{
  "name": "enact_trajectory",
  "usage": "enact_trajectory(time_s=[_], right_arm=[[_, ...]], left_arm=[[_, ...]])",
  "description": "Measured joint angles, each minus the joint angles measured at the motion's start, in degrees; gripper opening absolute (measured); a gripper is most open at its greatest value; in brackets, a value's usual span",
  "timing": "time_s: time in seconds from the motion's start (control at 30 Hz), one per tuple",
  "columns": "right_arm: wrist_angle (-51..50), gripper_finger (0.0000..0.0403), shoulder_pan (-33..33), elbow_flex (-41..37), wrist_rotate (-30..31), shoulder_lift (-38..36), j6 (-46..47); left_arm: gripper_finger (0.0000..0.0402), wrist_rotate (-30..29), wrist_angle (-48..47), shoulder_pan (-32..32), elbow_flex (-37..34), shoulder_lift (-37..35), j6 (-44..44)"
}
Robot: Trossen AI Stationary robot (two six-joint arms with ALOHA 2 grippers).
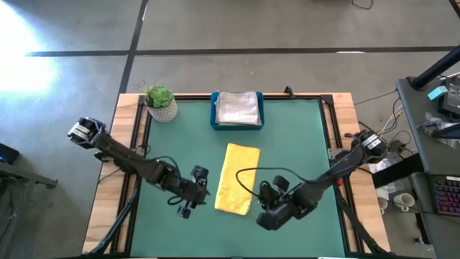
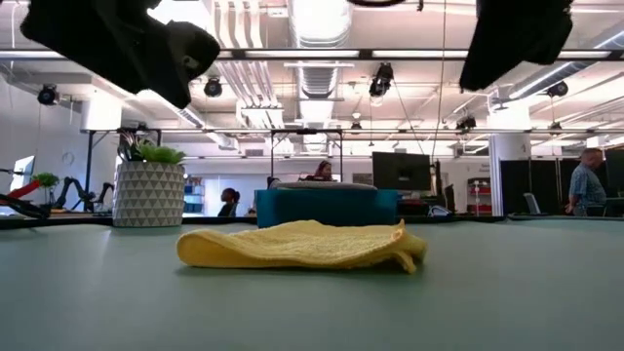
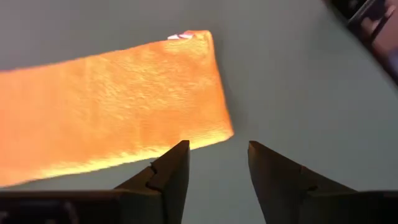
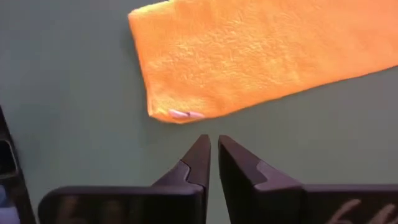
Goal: Fold microfiber towels
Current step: Fold the yellow microfiber towel
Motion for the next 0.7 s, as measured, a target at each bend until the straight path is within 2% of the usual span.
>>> enact_trajectory(time_s=[0.2,0.47,0.7], right_arm=[[6.92,0.0069,-1.04,-0.1,-2.79,2.55,-2.1],[17.81,0.0139,-1.14,-0.1,-2.08,8.2,-15.53],[19.91,0.0176,-1.41,-0.12,-1.24,12.2,-18.26]], left_arm=[[0.0148,-2.03,1.01,-0.58,-0.09,2.06,2.66],[0.0148,-1.72,5.16,-0.63,0.16,9.35,5.74],[0.0148,-1.61,7.14,-0.64,0.08,12.77,5.53]])
